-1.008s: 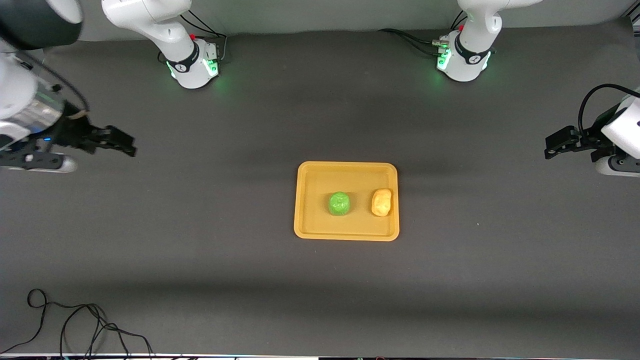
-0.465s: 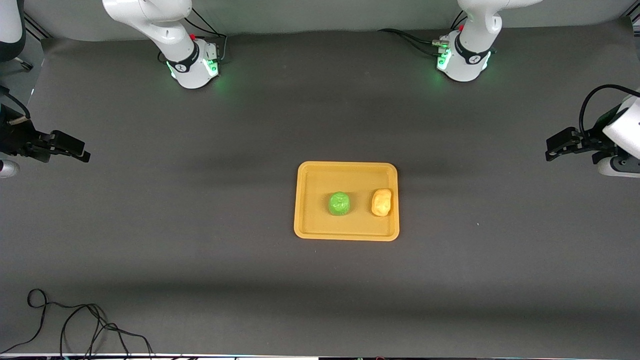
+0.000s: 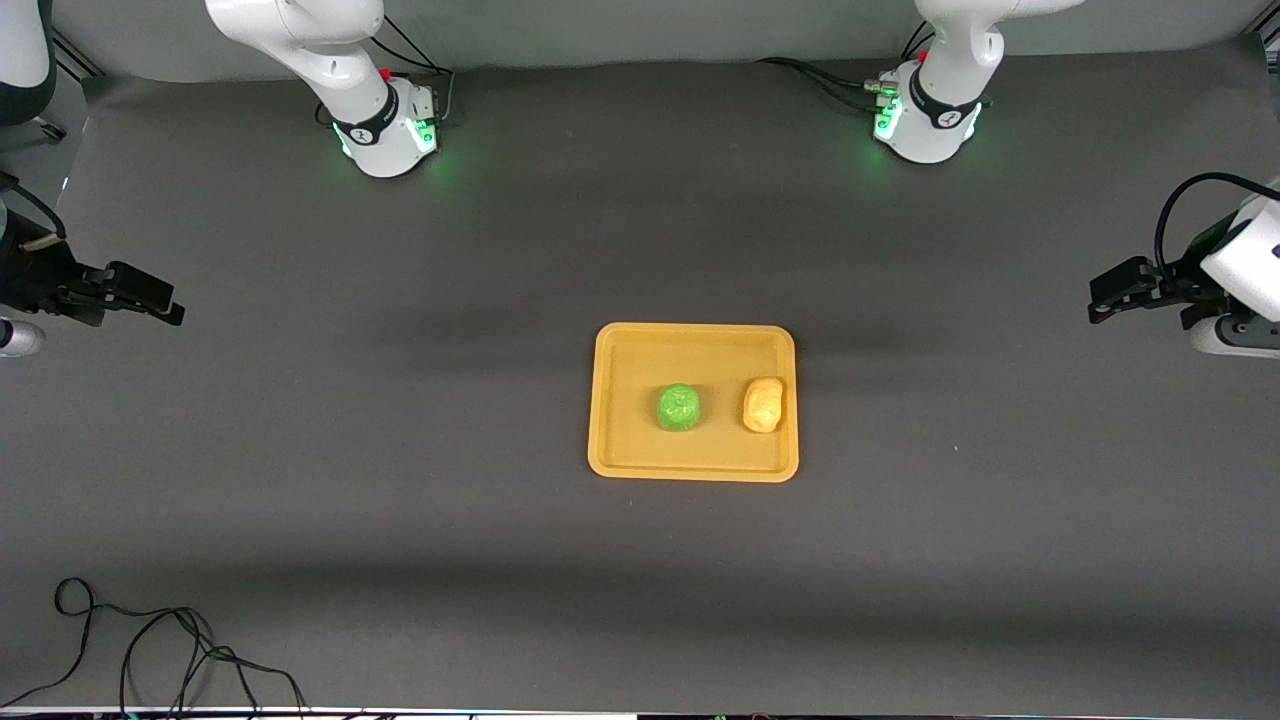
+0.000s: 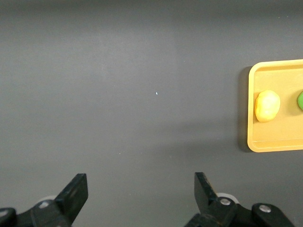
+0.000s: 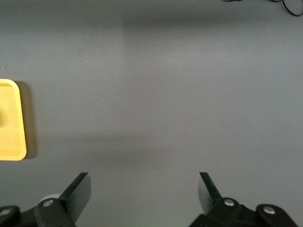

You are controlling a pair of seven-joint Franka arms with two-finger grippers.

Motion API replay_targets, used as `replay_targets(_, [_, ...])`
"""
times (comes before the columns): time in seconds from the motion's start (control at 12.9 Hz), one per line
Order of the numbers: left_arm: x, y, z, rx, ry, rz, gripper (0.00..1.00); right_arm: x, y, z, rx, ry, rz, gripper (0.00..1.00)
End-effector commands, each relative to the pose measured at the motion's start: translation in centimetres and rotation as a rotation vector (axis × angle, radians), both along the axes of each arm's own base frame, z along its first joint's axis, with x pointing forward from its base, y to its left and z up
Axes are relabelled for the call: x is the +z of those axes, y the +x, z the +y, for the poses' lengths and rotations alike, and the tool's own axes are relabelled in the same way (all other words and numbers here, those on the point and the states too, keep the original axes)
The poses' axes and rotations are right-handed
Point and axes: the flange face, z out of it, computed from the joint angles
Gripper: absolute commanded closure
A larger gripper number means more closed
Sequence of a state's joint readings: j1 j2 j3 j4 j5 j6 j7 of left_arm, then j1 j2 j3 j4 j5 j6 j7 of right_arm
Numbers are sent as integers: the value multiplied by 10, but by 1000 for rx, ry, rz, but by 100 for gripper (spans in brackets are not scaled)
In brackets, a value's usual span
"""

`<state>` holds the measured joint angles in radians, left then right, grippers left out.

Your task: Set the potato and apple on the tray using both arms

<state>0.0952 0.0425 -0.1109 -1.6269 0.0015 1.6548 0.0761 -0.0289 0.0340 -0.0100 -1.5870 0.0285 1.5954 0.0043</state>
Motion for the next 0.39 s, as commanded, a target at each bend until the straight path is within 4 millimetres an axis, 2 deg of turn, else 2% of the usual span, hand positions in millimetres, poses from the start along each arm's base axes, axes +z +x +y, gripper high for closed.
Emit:
replay_targets(0.0, [2, -2, 1, -13, 2, -8, 0, 5, -1, 0, 9, -22, -19, 0])
replay_targets(0.31, [2, -2, -1, -16, 2, -10, 0, 5, -2, 1, 10, -21, -16, 0])
